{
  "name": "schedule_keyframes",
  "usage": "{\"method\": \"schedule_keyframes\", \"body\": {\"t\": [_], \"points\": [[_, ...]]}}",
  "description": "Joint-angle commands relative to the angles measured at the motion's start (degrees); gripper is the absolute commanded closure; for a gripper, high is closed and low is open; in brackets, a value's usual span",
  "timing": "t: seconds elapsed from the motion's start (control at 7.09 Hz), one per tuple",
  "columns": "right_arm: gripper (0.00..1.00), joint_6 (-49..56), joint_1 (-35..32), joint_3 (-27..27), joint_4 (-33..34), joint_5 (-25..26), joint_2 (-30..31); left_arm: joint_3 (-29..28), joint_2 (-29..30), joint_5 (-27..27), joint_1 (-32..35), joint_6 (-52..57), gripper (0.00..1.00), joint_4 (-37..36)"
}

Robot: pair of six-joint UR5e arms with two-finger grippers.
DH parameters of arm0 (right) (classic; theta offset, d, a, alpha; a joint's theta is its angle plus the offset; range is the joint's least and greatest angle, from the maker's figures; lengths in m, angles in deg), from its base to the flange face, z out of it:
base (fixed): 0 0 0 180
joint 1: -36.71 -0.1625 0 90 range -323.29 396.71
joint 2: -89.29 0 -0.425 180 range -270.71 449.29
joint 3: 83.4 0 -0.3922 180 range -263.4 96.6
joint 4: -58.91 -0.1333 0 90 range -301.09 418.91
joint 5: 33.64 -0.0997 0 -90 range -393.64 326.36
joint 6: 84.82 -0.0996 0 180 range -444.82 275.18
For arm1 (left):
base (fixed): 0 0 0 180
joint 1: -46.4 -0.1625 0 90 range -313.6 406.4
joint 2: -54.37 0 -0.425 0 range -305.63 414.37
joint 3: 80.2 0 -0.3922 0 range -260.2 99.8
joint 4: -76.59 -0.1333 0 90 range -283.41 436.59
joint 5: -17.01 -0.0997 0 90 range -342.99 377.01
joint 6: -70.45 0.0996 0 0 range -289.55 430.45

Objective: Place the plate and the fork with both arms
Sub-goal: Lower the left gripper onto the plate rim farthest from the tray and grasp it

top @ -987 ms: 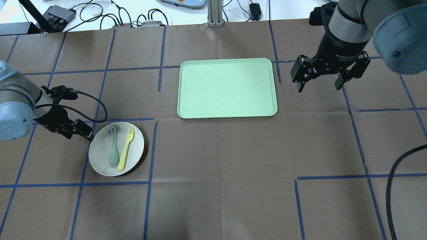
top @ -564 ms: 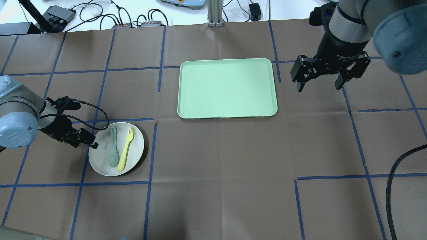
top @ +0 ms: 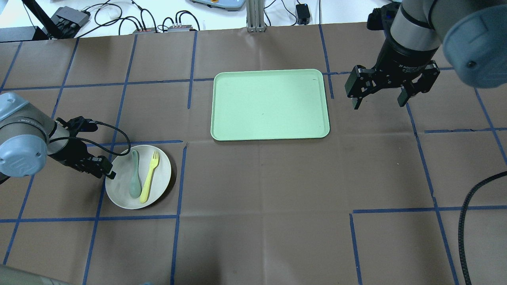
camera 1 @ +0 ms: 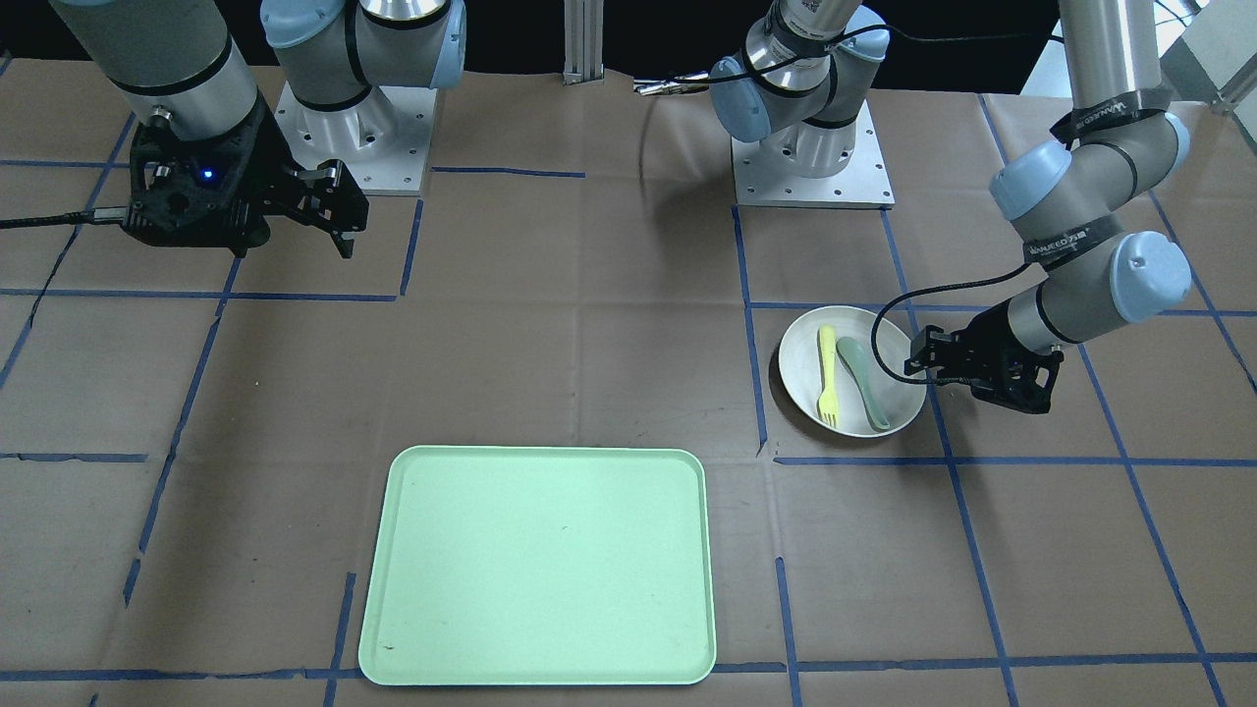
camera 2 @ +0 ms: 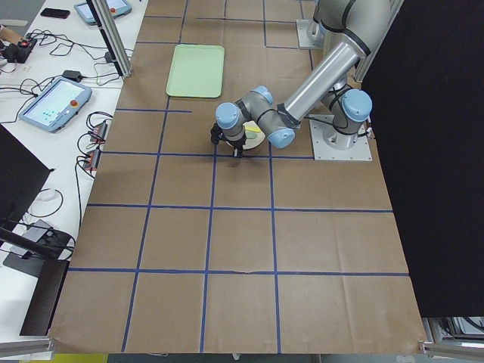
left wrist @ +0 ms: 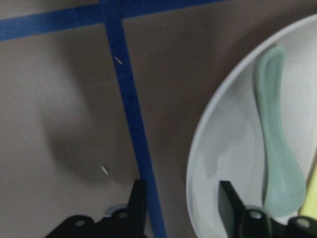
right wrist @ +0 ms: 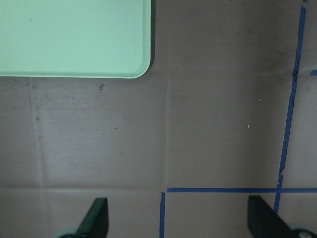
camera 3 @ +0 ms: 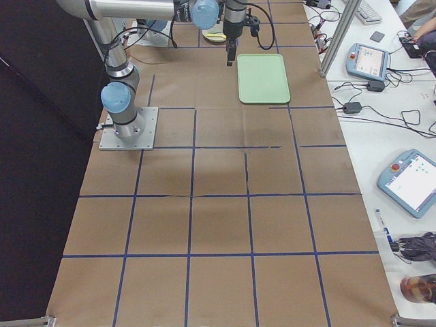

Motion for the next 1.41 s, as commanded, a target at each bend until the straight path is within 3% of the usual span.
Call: {"method": "schedule_keyframes", "body": {"t": [0.0, 0.28, 0.56, 0.99, 1.27], "points": [[0.00, 0.04, 0.00, 0.00, 0.03, -0.02, 0.00, 0.01, 0.08, 3.10, 0.00, -1.08, 0.70, 0.27], [0.00, -0.05, 0.00, 0.08, 0.03, -0.02, 0.00, -0.08, 0.08, 3.12, 0.00, -1.52, 0.71, 0.36], [0.00, 0.04, 0.00, 0.08, 0.03, -0.02, 0.00, -0.08, 0.08, 2.60, 0.00, -1.61, 0.82, 0.10], [0.00, 0.04, 0.00, 0.08, -0.06, -0.02, 0.00, -0.61, -0.10, 2.59, 0.00, -1.96, 0.84, 0.09], [0.00, 0.04, 0.00, 0.08, -0.06, -0.02, 0.00, -0.61, -1.58, 3.12, 0.35, -5.20, 0.98, 0.27]]}}
